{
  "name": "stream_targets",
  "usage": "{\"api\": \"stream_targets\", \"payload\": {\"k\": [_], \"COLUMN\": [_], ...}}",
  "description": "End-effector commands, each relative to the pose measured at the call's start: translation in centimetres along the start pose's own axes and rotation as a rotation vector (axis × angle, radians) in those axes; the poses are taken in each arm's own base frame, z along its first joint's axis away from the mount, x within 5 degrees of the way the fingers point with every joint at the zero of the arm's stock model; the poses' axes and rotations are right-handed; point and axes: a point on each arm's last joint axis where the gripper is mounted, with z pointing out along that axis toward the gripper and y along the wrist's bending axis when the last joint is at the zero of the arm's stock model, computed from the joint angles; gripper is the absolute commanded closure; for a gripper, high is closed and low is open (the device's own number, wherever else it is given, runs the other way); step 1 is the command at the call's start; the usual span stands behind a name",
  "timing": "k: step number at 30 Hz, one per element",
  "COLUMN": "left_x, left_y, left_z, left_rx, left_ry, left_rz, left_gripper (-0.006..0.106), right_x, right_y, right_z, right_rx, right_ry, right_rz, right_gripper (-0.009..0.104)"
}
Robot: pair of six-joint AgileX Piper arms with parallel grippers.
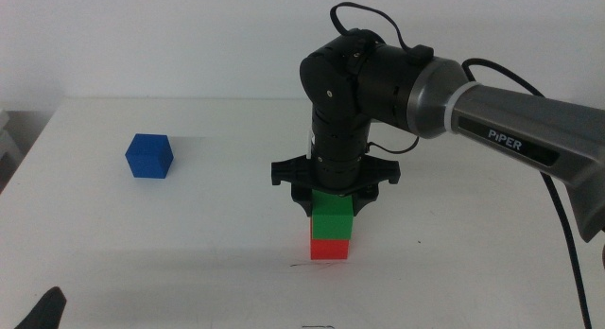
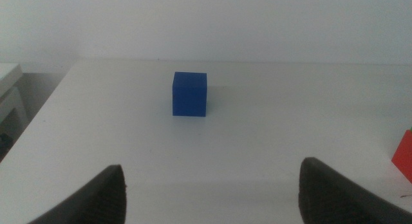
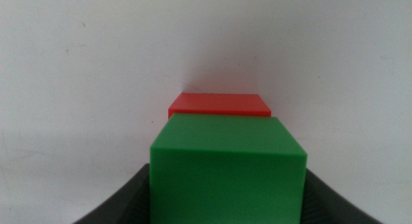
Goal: Stack red cubes first, then green, then blue cubes in a specific spot.
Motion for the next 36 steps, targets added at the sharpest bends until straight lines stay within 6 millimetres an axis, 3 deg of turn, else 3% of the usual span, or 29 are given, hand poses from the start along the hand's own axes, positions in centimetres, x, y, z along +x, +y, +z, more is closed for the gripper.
{"api": "stream_targets", "payload": {"k": [1, 9, 10, 11, 15, 21, 25, 29, 36], "left_x": [-0.9, -0.9, -0.9, -0.9, -0.9, -0.9, -0.9, -0.9, -0.9], "left_y": [-0.1, -0.1, -0.1, -0.1, -0.1, -0.1, -0.1, -0.1, -0.1], "left_z": [-0.2, -0.2, -0.2, -0.2, -0.2, -0.2, -0.2, -0.2, -0.2], "left_rx": [0.01, 0.01, 0.01, 0.01, 0.01, 0.01, 0.01, 0.01, 0.01], "left_ry": [-0.105, -0.105, -0.105, -0.105, -0.105, -0.105, -0.105, -0.105, -0.105], "left_rz": [-0.016, -0.016, -0.016, -0.016, -0.016, -0.016, -0.016, -0.016, -0.016], "left_gripper": [0.011, 0.011, 0.011, 0.011, 0.011, 0.011, 0.011, 0.011, 0.011], "right_x": [-0.5, -0.5, -0.5, -0.6, -0.7, -0.6, -0.3, 1.8, 9.4], "right_y": [-0.2, -0.2, -0.2, -0.2, 0.0, -0.2, -1.2, -4.2, -12.7], "right_z": [-3.1, -3.1, -3.1, -3.1, -3.1, -4.1, -7.3, -11.2, -18.1], "right_rx": [-0.032, -0.032, -0.032, -0.036, -0.047, -0.058, -0.106, -0.088, -0.289], "right_ry": [-0.09, -0.088, -0.088, -0.099, -0.113, -0.122, -0.157, -0.233, -0.527], "right_rz": [-0.026, -0.044, -0.044, -0.052, -0.085, -0.108, -0.149, -0.317, -0.411], "right_gripper": [0.096, 0.093, 0.085, 0.065, 0.042, 0.016, 0.011, 0.011, 0.011]}}
